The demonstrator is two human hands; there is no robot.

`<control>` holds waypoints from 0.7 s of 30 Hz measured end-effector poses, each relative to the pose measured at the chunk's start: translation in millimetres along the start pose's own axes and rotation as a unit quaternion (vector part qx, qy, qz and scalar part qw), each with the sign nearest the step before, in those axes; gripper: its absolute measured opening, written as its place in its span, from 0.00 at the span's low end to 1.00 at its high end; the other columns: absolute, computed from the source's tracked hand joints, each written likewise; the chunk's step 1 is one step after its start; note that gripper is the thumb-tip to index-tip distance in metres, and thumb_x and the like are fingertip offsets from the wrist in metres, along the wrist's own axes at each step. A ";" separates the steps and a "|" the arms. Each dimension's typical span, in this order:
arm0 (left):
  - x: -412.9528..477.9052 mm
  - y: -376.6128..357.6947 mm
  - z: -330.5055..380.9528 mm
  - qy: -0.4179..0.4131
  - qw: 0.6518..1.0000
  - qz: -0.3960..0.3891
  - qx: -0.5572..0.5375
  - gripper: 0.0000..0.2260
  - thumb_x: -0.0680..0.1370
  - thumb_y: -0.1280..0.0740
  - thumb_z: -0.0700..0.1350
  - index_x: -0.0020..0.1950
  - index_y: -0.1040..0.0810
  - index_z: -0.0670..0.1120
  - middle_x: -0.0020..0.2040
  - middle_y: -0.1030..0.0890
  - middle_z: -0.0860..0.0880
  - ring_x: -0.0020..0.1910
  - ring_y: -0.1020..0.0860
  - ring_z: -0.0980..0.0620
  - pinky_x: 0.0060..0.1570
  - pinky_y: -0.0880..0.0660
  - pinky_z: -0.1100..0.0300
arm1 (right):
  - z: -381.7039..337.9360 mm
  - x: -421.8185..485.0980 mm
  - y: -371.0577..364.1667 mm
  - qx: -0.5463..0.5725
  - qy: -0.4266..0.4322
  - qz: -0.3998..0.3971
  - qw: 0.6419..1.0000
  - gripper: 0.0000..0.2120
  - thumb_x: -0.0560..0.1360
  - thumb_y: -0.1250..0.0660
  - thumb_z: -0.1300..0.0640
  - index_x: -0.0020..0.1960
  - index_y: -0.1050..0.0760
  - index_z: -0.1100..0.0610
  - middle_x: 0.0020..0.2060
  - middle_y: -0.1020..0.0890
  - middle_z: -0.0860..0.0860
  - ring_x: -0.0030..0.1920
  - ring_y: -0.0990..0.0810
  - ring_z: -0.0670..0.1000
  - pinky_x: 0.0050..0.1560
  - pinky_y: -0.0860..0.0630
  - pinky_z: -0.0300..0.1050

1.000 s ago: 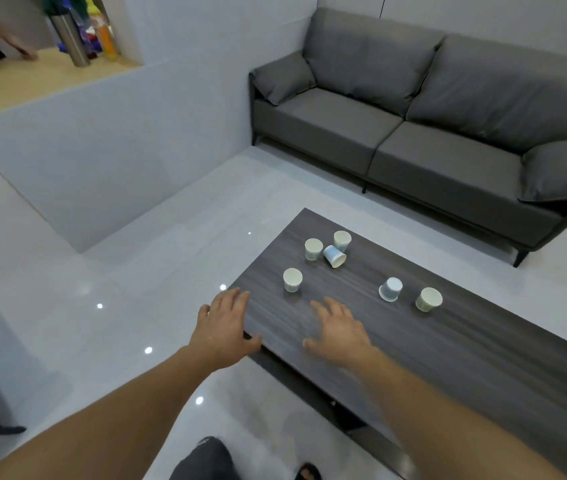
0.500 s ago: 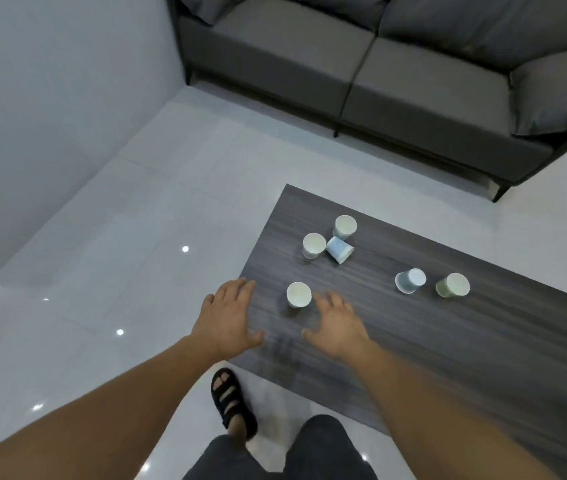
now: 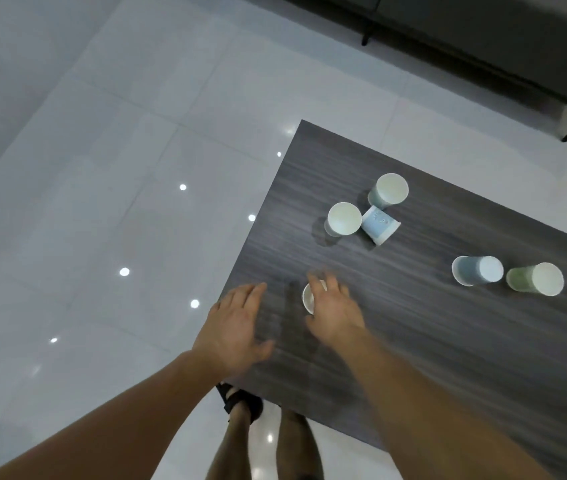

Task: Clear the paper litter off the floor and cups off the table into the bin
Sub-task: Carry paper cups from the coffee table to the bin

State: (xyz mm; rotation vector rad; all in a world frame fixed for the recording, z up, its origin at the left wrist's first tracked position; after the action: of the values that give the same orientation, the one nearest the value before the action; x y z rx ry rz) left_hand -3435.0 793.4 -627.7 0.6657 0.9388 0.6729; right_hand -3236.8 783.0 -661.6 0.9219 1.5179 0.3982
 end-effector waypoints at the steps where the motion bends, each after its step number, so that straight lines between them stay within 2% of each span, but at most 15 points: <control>1: 5.5 -5.1 0.1 0.002 1.000 -0.006 -0.007 0.44 0.70 0.32 0.63 0.78 0.51 0.51 0.76 0.42 0.51 0.74 0.43 0.51 0.73 0.41 0.54 | 2.0 4.5 -1.5 0.015 0.001 -0.001 1.000 0.40 0.74 0.31 0.52 0.78 0.50 0.48 0.76 0.45 0.53 0.70 0.37 0.58 0.65 0.30 0.53; 4: 18.7 -12.7 7.0 -0.003 1.000 -0.011 -0.029 0.44 0.71 0.31 0.62 0.78 0.52 0.51 0.76 0.41 0.51 0.74 0.42 0.51 0.73 0.41 0.54 | 5.9 7.6 6.1 0.116 -0.018 0.025 0.993 0.37 0.73 0.32 0.48 0.77 0.45 0.49 0.70 0.35 0.53 0.66 0.30 0.58 0.61 0.29 0.50; 7: 34.3 -6.1 19.3 -0.013 0.995 0.009 -0.095 0.43 0.70 0.28 0.59 0.78 0.47 0.51 0.75 0.37 0.51 0.73 0.38 0.52 0.72 0.37 0.53 | 5.4 4.2 26.0 0.217 -0.012 0.059 0.974 0.38 0.71 0.31 0.41 0.76 0.42 0.47 0.69 0.31 0.51 0.66 0.28 0.56 0.62 0.30 0.49; 10: 50.4 5.1 29.7 -0.017 0.987 0.023 -0.156 0.40 0.69 0.26 0.55 0.76 0.42 0.51 0.71 0.32 0.52 0.68 0.32 0.53 0.68 0.32 0.54 | 2.4 -3.0 45.9 0.264 0.059 0.032 0.962 0.40 0.69 0.33 0.36 0.76 0.39 0.48 0.69 0.28 0.48 0.67 0.28 0.50 0.66 0.31 0.45; 12: 58.6 9.1 33.7 -0.030 0.985 0.037 -0.165 0.36 0.69 0.26 0.54 0.73 0.37 0.51 0.67 0.28 0.52 0.63 0.28 0.54 0.63 0.29 0.59 | 3.6 -3.2 58.7 0.282 0.093 -0.004 0.955 0.42 0.68 0.37 0.30 0.76 0.38 0.48 0.68 0.26 0.46 0.66 0.26 0.48 0.66 0.29 0.47; 14: 63.2 9.6 32.8 -0.035 0.985 0.050 -0.162 0.35 0.68 0.25 0.54 0.72 0.36 0.52 0.65 0.26 0.52 0.61 0.27 0.53 0.60 0.28 0.60 | 9.8 4.5 70.2 0.249 0.104 0.001 0.963 0.43 0.68 0.43 0.25 0.76 0.39 0.48 0.68 0.25 0.46 0.66 0.26 0.48 0.66 0.29 0.49; 15: 63.9 8.8 30.3 -0.028 0.985 0.053 -0.160 0.36 0.68 0.25 0.55 0.72 0.37 0.53 0.65 0.27 0.53 0.61 0.26 0.53 0.60 0.27 0.58 | 14.8 12.0 76.5 0.221 0.100 0.045 0.969 0.42 0.70 0.45 0.25 0.76 0.39 0.48 0.68 0.26 0.46 0.67 0.28 0.49 0.66 0.30 0.49; 17: 62.3 5.6 22.1 0.002 0.987 0.042 -0.158 0.41 0.69 0.25 0.56 0.74 0.46 0.60 0.66 0.29 0.54 0.62 0.27 0.52 0.61 0.26 0.55 | 27.7 34.0 90.4 0.161 0.083 0.173 0.968 0.37 0.74 0.39 0.32 0.75 0.38 0.52 0.70 0.29 0.50 0.68 0.32 0.53 0.66 0.33 0.50; 18: 60.1 2.9 17.5 0.018 0.988 0.030 -0.152 0.43 0.69 0.26 0.57 0.74 0.51 0.64 0.67 0.30 0.54 0.62 0.26 0.51 0.62 0.27 0.54 | 33.5 46.9 97.4 0.121 0.076 0.212 0.967 0.36 0.74 0.35 0.37 0.76 0.39 0.53 0.71 0.32 0.52 0.69 0.35 0.56 0.66 0.34 0.51; 19: 57.9 0.0 13.1 0.029 0.989 0.025 -0.145 0.44 0.70 0.26 0.58 0.73 0.55 0.67 0.67 0.30 0.55 0.61 0.26 0.50 0.62 0.27 0.54 | 38.2 60.4 103.2 0.070 0.072 0.217 0.971 0.38 0.74 0.32 0.41 0.77 0.42 0.53 0.73 0.36 0.54 0.71 0.38 0.58 0.68 0.35 0.53; 21: 53.4 -5.7 5.7 0.041 0.989 0.030 -0.140 0.43 0.70 0.27 0.59 0.71 0.56 0.69 0.66 0.31 0.56 0.60 0.26 0.51 0.60 0.27 0.56 | 44.7 83.7 107.6 -0.033 0.072 0.165 0.983 0.42 0.73 0.29 0.45 0.79 0.49 0.50 0.77 0.46 0.55 0.75 0.46 0.60 0.70 0.35 0.58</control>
State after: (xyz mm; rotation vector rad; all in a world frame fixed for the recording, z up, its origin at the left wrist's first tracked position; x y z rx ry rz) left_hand -3406.0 829.2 -655.8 0.4193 0.8812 0.8725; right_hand -3154.5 899.8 -648.7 1.1162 1.4728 0.7640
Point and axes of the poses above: each hand's wrist, its own x-axis towards the middle knuckle, its own y-axis out of the back of the hand, z = x × y, the point moved 1 cm from there along x, towards the middle knuckle
